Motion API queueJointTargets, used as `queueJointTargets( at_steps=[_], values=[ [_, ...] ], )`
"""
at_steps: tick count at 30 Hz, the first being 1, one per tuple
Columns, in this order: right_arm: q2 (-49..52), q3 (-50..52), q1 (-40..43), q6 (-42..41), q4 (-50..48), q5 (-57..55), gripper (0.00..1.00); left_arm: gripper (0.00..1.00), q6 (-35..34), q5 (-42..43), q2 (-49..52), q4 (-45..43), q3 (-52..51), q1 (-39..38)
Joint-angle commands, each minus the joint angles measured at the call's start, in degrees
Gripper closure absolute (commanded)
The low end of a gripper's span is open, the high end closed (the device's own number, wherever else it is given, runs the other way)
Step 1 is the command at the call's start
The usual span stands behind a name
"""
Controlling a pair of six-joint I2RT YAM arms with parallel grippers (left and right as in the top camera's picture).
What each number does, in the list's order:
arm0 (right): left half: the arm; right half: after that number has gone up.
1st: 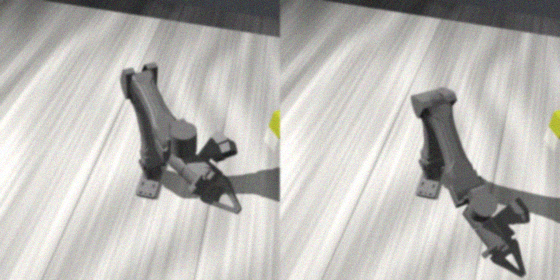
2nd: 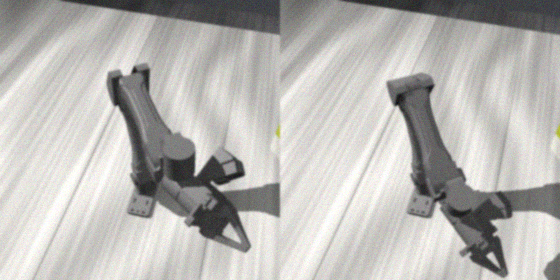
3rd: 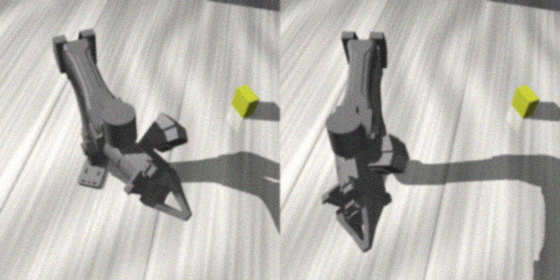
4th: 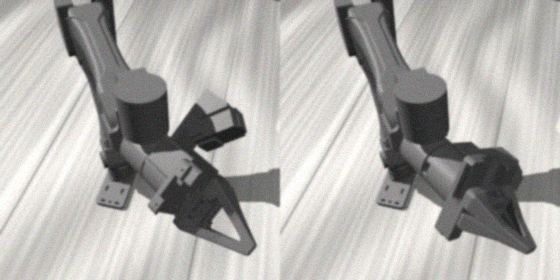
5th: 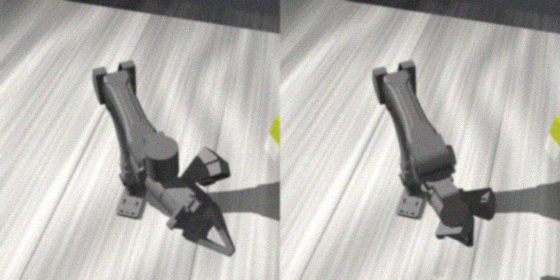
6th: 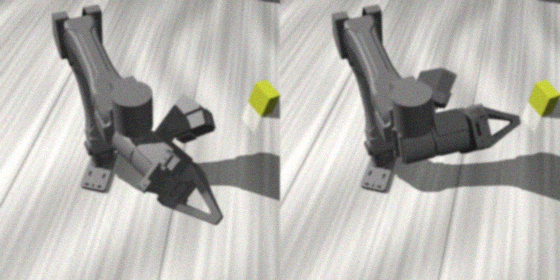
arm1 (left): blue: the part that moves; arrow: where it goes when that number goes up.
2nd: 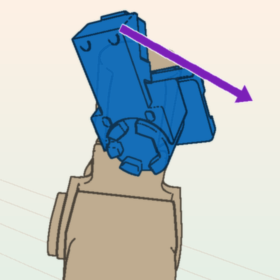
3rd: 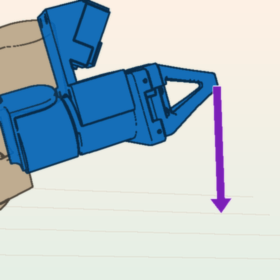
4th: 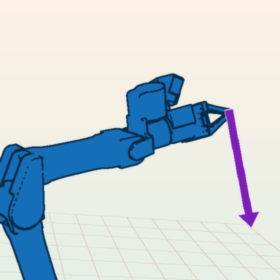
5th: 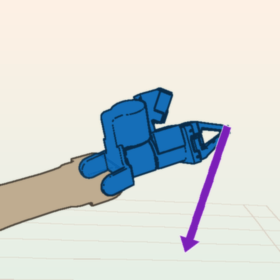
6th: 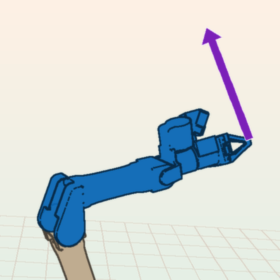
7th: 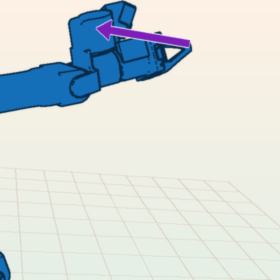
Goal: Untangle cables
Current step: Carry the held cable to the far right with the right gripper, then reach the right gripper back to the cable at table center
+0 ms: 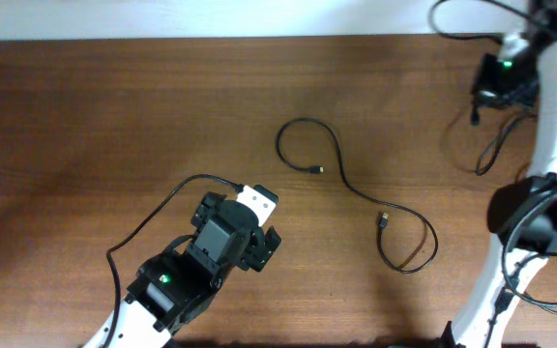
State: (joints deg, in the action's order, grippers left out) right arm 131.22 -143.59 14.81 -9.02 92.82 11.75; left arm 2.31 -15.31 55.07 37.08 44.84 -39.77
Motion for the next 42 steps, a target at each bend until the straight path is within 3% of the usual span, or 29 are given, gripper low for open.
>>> queueJointTargets(
  at_steps=[1, 13, 17, 18, 20, 33, 42],
  values=[
    [-0.5, -1.0, 5.2, -1.1, 0.4, 2.4, 0.96, 0.01, -0.2, -0.6, -0.4, -0.1, 0.2, 0.2],
    [-0.3, -1.0, 16.7, -1.2, -2.2, -13.6, 0.96, 0.01, -0.2, -0.5, -0.4, 0.0, 0.2, 0.2],
    [0.5, -1.0, 17.1, -1.2, -2.9, -13.5, 0.66, 0.01, -0.2, -0.6, -0.4, -0.1, 0.2, 0.2],
    [0.9, -0.9, 17.1, -1.2, -2.9, -13.5, 0.50, 0.01, -0.2, -0.6, -0.4, -0.1, 0.2, 0.2],
    [1.8, -0.9, 17.1, -1.2, -2.6, -13.0, 0.40, 0.01, -0.2, -0.5, -0.4, -0.1, 0.2, 0.2],
    [2.5, -0.9, 15.9, 3.3, 1.4, 1.6, 0.36, 0.01, -0.2, -0.6, -0.4, -0.1, 0.2, 0.2],
    [2.5, -0.9, 4.9, 14.7, 3.0, 7.8, 0.35, 0.01, -0.2, -0.6, -0.4, 0.0, 0.2, 0.2]
  ],
)
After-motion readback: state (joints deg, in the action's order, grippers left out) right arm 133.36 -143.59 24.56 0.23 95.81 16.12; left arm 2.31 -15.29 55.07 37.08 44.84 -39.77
